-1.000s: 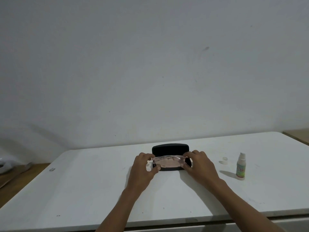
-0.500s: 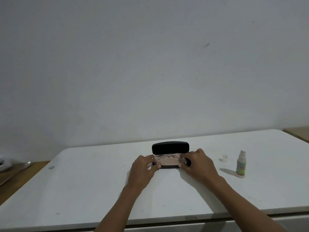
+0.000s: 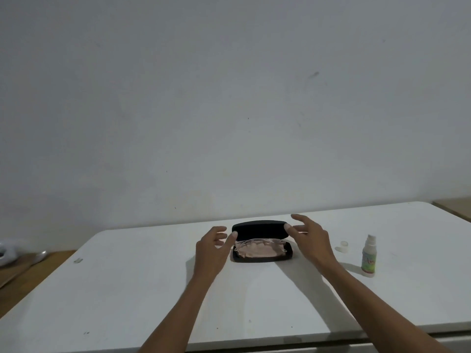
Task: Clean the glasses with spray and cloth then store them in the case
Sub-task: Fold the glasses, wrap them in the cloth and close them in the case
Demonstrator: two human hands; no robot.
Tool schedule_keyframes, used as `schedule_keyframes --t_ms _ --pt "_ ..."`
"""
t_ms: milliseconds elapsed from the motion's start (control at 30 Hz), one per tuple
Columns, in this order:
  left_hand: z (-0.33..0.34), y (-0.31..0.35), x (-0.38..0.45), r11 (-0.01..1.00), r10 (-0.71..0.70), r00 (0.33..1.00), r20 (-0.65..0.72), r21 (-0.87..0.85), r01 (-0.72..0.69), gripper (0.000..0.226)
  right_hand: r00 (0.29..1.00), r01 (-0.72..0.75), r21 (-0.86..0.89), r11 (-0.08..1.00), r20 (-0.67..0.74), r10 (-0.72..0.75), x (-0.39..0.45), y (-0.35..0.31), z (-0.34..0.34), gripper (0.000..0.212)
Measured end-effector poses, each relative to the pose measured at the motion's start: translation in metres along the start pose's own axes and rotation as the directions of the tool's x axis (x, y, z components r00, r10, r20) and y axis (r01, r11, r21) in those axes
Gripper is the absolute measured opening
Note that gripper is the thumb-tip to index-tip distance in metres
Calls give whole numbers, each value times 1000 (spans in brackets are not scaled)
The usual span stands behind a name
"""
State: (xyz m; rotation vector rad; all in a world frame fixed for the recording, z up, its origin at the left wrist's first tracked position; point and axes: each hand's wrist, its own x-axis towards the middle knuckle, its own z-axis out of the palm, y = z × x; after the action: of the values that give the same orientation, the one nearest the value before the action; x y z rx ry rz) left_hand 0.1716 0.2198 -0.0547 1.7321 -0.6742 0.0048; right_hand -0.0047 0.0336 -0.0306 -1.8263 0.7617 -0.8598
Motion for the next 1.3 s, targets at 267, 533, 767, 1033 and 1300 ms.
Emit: schedule_keyframes --t_ms 267,533,767,1033,1300 --pt "5 11 29 984 -151 961 230 -58 169 32 982 -121 118 986 158 102 23 -2 8 14" --pt "-7 16 22 930 -212 911 354 -214 299 16 968 -122 179 976 238 77 23 9 0 8" --pt "-17 3 9 940 -150 896 418 -221 261 29 962 -28 111 993 274 -3 6 24 -8 16" --pt "-14 -6 0 970 -92 921 378 -173 168 36 961 76 12 997 265 -76 -4 29 -4 27" --pt "-8 -6 -9 997 1 954 299 -75 23 35 941 270 -250 930 273 -199 -9 28 6 36"
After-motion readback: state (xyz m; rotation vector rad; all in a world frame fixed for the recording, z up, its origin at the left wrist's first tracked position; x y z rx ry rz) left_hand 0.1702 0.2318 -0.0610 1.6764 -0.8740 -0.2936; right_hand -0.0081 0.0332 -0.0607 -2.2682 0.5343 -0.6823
